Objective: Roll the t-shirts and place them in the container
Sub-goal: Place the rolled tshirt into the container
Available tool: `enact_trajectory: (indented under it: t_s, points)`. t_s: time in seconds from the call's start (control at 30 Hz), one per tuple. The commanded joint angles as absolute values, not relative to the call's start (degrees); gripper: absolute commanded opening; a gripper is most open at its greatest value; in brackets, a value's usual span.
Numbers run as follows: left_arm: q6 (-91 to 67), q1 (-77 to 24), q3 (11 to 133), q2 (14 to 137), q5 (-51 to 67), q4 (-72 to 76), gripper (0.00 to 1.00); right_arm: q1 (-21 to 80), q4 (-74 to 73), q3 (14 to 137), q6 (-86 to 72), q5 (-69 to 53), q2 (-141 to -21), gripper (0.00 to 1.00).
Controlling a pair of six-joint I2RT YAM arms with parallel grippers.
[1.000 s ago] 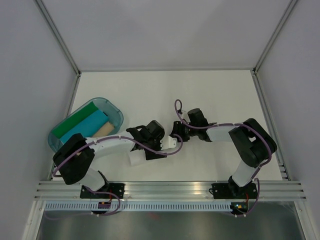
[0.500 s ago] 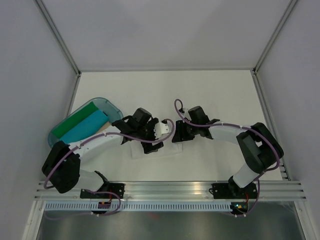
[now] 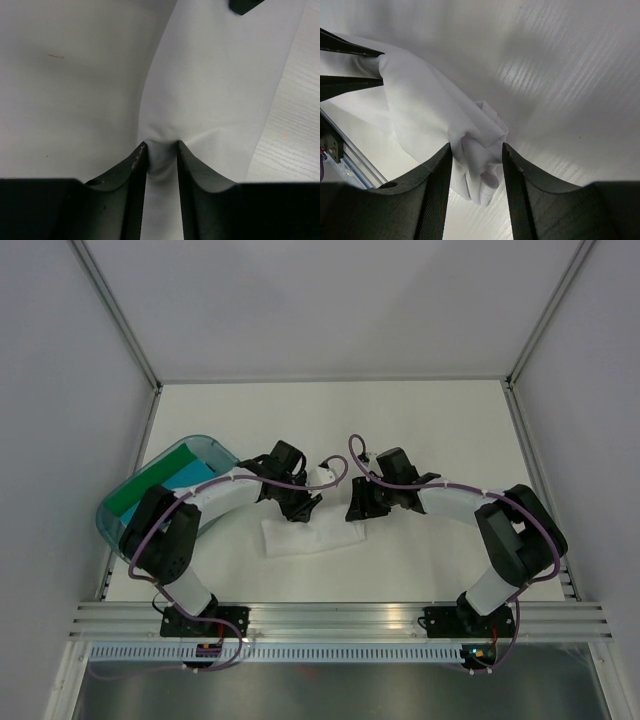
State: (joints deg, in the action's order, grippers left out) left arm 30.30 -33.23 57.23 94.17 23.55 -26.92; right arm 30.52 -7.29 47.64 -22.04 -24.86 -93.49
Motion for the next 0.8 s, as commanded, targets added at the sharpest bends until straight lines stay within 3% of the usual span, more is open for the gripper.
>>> enact_trajectory:
  t_s: [0.0,0.27,0.43,0.53,0.7,0.77]
  points:
    - [29.2,-33.3,57.3,95.2,26.4,-25.6,0.33,30.2,-5.5,47.7,-22.1,-23.9,-93.3,0.50]
    - [27.9,-29.4,58.4,99.4,28.3,-23.2,0.29,28.5,-2.6,45.2,-22.6,-27.7,-92.3,0.49]
    - [28.5,-28.7,58.0,99.8,31.5,-23.1,0.29,23.9,3.2,42.7,-24.5,-31.1,-90.6,0.40]
    - [29.4,-28.7,57.7,98.4,33.0,-23.2,0.38,23.6,4.2,43.7,-22.4,-35.2,-91.4,0.48]
    - [30.4,-28.0,59.4,92.8,33.7,-25.9,0.55,23.6,3.2,44.3,-16.6,-34.9,-89.6,0.52]
    - [30.8,-27.2,60.4,91.6,33.3,-28.2,0.58,23.6,3.6,44.4,-15.3,-34.8,-89.2,0.52]
